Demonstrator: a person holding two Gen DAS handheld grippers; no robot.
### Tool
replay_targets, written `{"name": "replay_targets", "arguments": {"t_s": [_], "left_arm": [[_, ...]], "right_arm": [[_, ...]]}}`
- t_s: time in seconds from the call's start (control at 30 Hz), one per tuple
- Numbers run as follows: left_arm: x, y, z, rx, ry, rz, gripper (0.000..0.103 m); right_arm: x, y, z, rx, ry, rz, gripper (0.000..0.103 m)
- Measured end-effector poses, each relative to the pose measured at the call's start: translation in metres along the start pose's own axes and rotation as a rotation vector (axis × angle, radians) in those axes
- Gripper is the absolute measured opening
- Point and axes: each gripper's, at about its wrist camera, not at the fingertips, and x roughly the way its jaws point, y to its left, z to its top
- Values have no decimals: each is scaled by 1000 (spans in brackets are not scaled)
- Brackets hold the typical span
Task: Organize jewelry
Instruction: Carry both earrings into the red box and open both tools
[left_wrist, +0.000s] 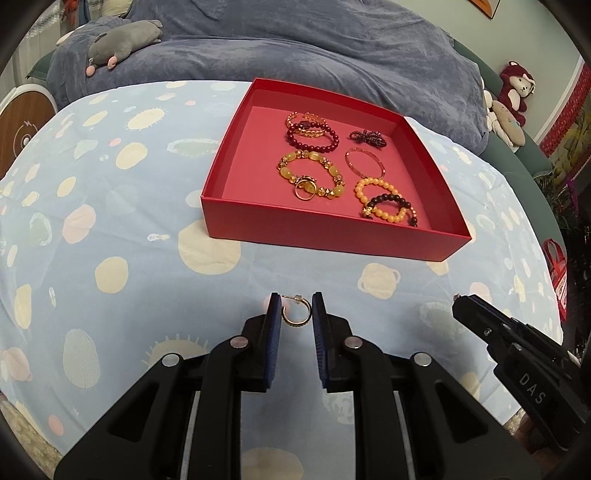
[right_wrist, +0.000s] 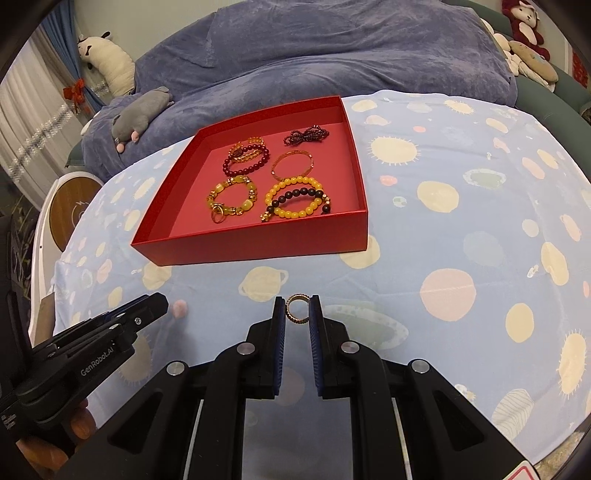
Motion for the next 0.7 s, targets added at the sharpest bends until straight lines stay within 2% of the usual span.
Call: {"name": "replay_targets", "arguments": {"t_s": [0.17, 0.37, 0.53, 0.7], "left_arm": [[-17, -8, 12, 23, -20, -13, 17], [-32, -22, 51, 60, -79, -23, 17], [-28, -31, 91, 76, -118, -27, 17], [-8, -37, 119, 101, -120, -8, 17]], "right_arm": [[-16, 11, 8, -25, -36, 14, 13], [-22, 23, 43, -71, -93, 24, 13], [-16, 31, 79, -99, -126, 35, 13], [8, 33, 108, -120, -124, 22, 13]]}}
